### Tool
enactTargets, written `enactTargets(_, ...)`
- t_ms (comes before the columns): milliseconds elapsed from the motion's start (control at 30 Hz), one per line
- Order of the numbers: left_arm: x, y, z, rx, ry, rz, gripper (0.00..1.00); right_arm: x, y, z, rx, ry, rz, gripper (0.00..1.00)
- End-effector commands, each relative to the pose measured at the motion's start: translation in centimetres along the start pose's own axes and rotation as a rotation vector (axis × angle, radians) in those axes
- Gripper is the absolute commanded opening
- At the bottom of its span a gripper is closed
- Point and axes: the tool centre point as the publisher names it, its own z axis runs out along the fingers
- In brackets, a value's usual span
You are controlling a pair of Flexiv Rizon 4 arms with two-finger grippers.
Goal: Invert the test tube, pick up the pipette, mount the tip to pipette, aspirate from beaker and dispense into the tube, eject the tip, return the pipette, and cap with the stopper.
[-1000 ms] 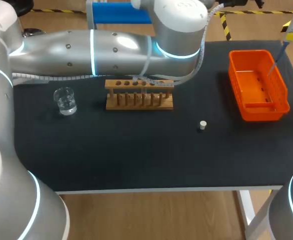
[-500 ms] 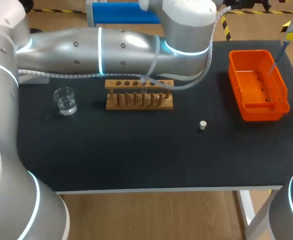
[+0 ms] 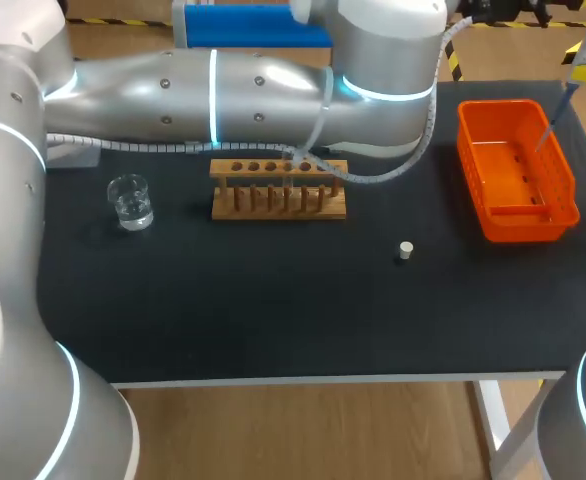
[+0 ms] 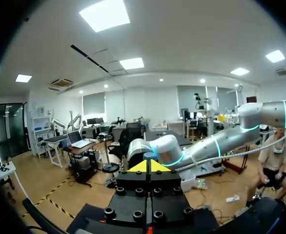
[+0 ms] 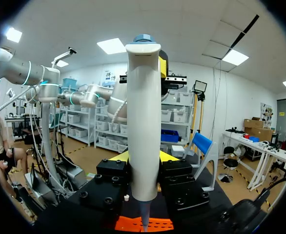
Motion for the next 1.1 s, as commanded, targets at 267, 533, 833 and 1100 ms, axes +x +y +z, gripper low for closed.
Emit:
enactTargets(267, 0.5, 0.7, 1.0, 0.13, 0.0, -0.009, 0.0, -0.1, 0.0, -0.2, 0.002, 0.005, 0.0, 0.0)
enactTargets(533, 0.8, 1.0, 1.3, 0.13, 0.009, -0.015, 0.0, -0.1, 0.0, -0.2, 0.002, 0.005, 0.0, 0.0)
enactTargets(833, 0.8, 1.1, 1.7, 0.125, 0.022, -0.021, 0.0, -0.1, 0.0, -0.2, 0.002, 0.005, 0.0, 0.0)
enactTargets(1100, 0.7, 1.6, 1.6, 0.109, 0.014, -0.029, 0.0, -0.1, 0.0, -0.2, 0.002, 0.005, 0.0, 0.0)
